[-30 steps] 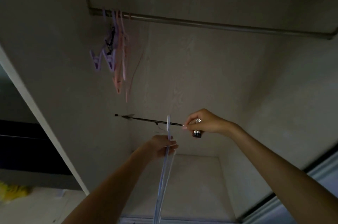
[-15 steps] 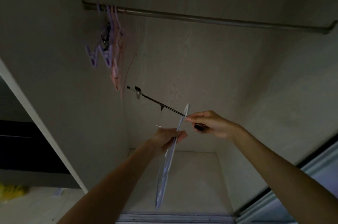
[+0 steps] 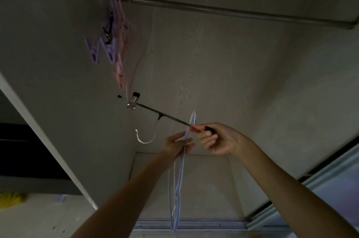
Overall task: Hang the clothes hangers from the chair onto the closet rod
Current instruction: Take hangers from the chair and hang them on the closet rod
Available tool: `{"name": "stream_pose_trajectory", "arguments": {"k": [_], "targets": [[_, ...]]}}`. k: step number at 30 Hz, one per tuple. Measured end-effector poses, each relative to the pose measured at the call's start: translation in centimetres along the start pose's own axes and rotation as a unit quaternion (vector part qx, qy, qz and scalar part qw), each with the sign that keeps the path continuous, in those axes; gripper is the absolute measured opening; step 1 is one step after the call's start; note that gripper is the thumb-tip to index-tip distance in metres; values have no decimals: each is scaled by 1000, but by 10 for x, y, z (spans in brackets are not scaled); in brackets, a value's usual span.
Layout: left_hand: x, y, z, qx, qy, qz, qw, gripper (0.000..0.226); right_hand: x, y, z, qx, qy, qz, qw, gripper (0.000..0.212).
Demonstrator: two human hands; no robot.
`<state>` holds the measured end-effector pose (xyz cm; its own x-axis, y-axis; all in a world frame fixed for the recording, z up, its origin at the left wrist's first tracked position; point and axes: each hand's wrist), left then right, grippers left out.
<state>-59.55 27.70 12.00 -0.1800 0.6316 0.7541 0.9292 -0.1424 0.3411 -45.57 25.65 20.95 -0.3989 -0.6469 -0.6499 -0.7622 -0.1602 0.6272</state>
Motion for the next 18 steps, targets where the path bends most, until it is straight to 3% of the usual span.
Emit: {"name": "stream_pose_trajectory", "arguments": {"k": [3, 6, 11, 13, 15, 18], "targets": [[-7, -14, -2, 13, -34, 0, 999, 24, -9, -18, -20, -54, -5, 29, 998, 25], [-1, -28, -2, 8, -40, -21, 999, 24, -17, -27, -39, -42, -3, -17, 999, 30], [29, -34, -6, 21, -14, -1, 1000, 19, -29, -34, -53, -56, 25, -76, 995, 22], [36, -37, -6, 25, -17, -7, 1000, 22, -35, -42, -54, -110, 14, -52, 992, 13], [40, -40, -5, 25, -20, -15, 999, 27, -43, -53, -59, -160, -25, -10, 987, 37], [48, -43, -7, 33, -23, -17, 999, 28, -59, -54, -70, -190, -69, -29, 979, 43]]}}
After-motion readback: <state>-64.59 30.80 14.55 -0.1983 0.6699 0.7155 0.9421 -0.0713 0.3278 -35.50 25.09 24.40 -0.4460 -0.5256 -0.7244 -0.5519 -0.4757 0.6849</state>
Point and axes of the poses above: each hand's wrist, its own z-axis towards the middle knuckle, its own y-axis out of the palm, x = y × z, and after that the axes turned 12 degrees about -y, right-handed
